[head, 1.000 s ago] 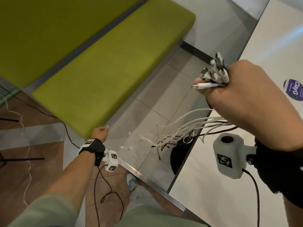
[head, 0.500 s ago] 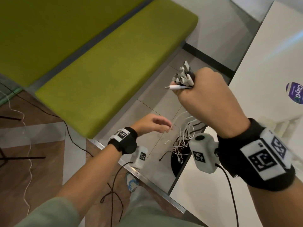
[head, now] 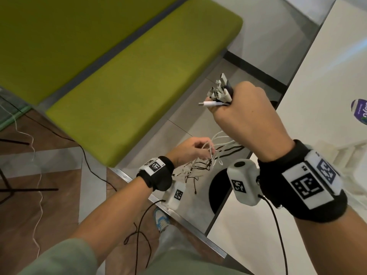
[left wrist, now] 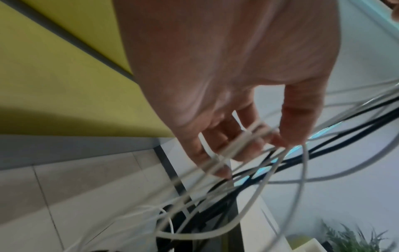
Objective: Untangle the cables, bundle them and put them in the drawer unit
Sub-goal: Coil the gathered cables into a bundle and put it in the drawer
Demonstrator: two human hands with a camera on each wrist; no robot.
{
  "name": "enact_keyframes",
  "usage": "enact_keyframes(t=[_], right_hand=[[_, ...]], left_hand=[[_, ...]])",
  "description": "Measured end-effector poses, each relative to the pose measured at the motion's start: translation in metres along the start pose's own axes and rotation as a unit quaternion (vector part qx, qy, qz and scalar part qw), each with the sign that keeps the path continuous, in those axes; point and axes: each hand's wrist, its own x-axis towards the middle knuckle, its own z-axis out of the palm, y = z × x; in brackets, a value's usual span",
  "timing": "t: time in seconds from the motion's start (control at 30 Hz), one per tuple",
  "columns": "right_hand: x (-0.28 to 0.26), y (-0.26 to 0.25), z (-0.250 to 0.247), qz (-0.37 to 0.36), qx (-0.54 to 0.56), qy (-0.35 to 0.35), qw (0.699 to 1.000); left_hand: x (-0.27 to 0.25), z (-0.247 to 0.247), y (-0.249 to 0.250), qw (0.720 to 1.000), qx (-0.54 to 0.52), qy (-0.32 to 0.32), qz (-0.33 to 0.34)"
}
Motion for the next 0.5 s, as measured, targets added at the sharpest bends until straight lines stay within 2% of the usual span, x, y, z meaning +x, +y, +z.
enact_keyframes(t=[0.13, 0.23, 0.3, 0.4, 0.5], right_hand=[[-0.003, 0.000, -0.001, 0.005, 0.002, -0.011, 1.000], [-0.007, 0.000, -0.011, -0.001, 0.009, 0.000, 1.000], [-0.009, 0.001, -0.019, -0.011, -0.004, 0.008, 1.000], [-0.012, 0.003, -0.027, -0.016, -0.029, 0.015, 0.999], [-0.012, 0.004, -0.030, -0.013, -0.029, 0.019, 0.999]], left_hand=[[-0.001, -0.019, -0.031, 0.993, 0.053, 0.097, -0.032], [-0.010, -0.048, -0.078, 0.967, 0.132, 0.188, -0.106], [-0.024, -0.066, -0.110, 0.939, 0.188, 0.217, -0.186], [-0.051, -0.085, -0.146, 0.877, 0.252, 0.258, -0.318], [-0.072, -0.090, -0.161, 0.831, 0.262, 0.289, -0.397]])
